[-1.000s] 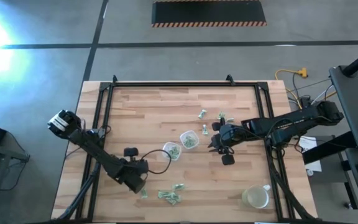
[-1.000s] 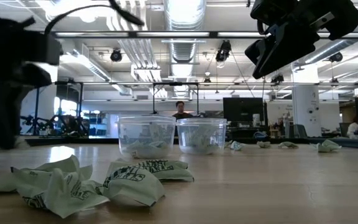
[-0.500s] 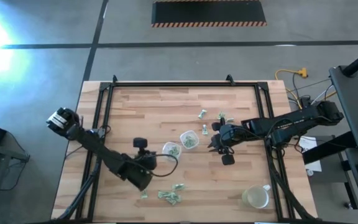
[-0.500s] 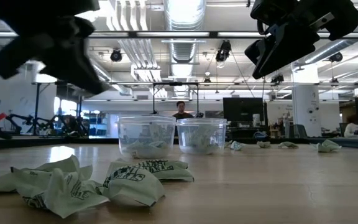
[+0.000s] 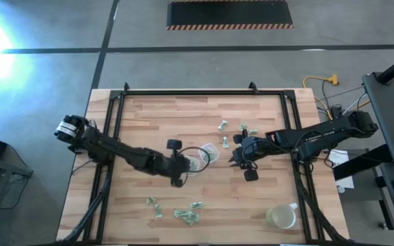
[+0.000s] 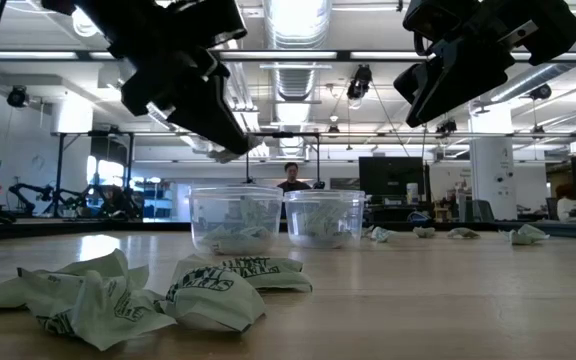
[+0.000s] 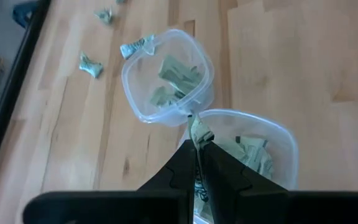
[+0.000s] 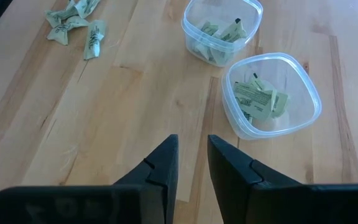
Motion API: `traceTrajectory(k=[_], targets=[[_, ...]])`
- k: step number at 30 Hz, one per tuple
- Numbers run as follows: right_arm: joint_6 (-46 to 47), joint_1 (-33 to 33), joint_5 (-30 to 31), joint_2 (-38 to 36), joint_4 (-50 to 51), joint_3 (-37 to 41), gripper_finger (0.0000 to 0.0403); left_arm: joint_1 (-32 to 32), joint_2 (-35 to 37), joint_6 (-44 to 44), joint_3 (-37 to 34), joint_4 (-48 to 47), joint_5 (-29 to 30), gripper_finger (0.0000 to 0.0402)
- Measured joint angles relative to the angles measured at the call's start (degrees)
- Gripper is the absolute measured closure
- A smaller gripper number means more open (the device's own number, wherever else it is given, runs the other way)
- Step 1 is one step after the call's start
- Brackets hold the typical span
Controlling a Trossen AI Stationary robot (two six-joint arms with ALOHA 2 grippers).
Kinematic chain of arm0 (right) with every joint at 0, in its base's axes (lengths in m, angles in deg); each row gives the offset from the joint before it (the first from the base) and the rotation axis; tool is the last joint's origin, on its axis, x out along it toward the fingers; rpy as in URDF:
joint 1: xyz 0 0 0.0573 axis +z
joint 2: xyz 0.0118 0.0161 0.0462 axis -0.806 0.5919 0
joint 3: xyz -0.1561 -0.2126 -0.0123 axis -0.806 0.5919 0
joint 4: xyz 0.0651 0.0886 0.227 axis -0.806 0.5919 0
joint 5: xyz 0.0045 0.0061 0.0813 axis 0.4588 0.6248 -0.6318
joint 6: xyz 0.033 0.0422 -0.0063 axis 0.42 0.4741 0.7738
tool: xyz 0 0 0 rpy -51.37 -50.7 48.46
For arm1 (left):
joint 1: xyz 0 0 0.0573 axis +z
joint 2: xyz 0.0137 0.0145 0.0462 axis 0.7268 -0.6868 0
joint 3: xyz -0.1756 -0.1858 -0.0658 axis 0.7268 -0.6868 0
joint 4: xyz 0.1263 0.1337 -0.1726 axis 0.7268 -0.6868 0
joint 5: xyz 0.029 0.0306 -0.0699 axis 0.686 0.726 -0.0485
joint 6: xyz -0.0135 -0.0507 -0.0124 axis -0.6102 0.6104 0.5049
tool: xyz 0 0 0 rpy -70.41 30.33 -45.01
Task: Pick and place items into bin
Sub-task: Put the stevia packet into the left bin, then put the stevia packet into the right bin
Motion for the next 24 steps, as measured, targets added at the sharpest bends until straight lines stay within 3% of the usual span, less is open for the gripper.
traceTrajectory(k=[11, 18, 24], targets=[[1.40, -0.01, 0.78, 0.00, 3.07, 0.28, 0.0335, 0.99, 0.00, 1.72, -0.48, 0.41, -0.87, 0.0391], [6.85, -0.05, 15.84, 0.00, 10.78, 0.67, 0.0323, 0.99, 0.00, 1.72, -0.84, 0.41, -0.89, 0.0355], [7.08, -0.13, 19.77, 0.00, 11.31, 2.19, 0.0306, 0.99, 0.00, 1.72, -0.85, 0.50, -0.89, 0.0291]])
